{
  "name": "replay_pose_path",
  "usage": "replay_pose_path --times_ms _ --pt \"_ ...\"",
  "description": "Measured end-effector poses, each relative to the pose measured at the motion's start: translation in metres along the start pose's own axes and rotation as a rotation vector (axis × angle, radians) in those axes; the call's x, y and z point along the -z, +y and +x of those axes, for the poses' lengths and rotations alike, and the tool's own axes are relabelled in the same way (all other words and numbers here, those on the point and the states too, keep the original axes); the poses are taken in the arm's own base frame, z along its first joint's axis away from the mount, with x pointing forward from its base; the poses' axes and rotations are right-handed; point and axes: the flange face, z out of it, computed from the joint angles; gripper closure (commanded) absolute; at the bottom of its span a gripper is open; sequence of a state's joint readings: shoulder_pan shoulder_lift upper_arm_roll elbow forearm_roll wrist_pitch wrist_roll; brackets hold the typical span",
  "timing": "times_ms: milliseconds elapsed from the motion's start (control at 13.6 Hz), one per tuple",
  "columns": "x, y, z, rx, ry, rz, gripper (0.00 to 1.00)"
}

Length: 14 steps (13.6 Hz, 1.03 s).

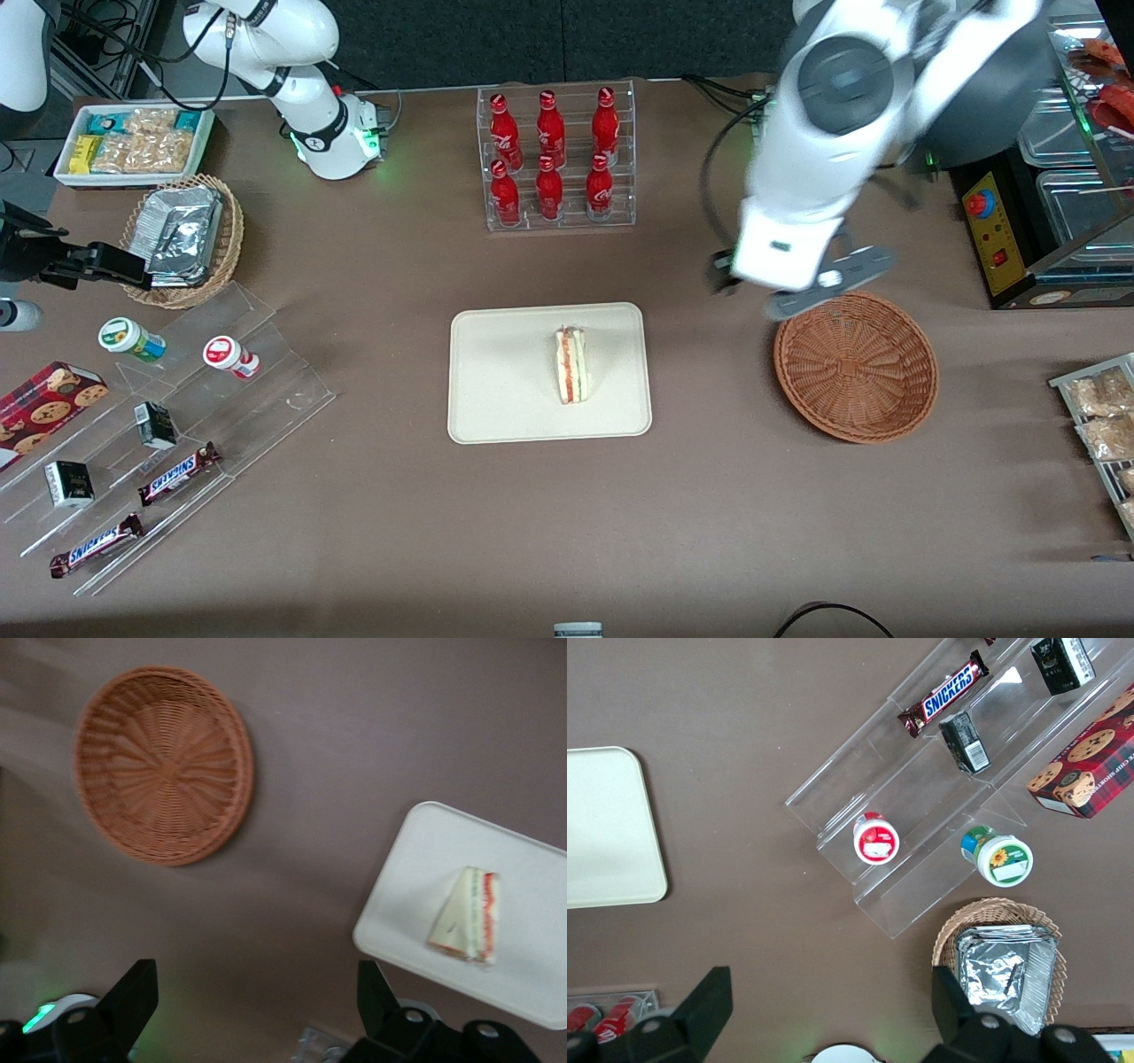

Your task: Place sandwich from basket to tray

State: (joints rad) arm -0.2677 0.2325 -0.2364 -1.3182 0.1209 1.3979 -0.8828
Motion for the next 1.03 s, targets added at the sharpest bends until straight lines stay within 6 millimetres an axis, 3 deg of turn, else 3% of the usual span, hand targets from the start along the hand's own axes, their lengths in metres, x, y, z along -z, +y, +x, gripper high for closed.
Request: replay_pose_path --times_ms 295,663,811,1032 --pt "0.018 -0.107 0.023 -0.151 -0.034 -0.027 0.01" --pt "0.025 -0.264 0.033 -0.335 -0.060 -0.132 0.01" --pt "0.021 -0.281 0.034 -0.337 -0.065 -0.147 0.01" --pt "0.016 -0.258 0.044 -0.369 -0.069 -0.139 0.01"
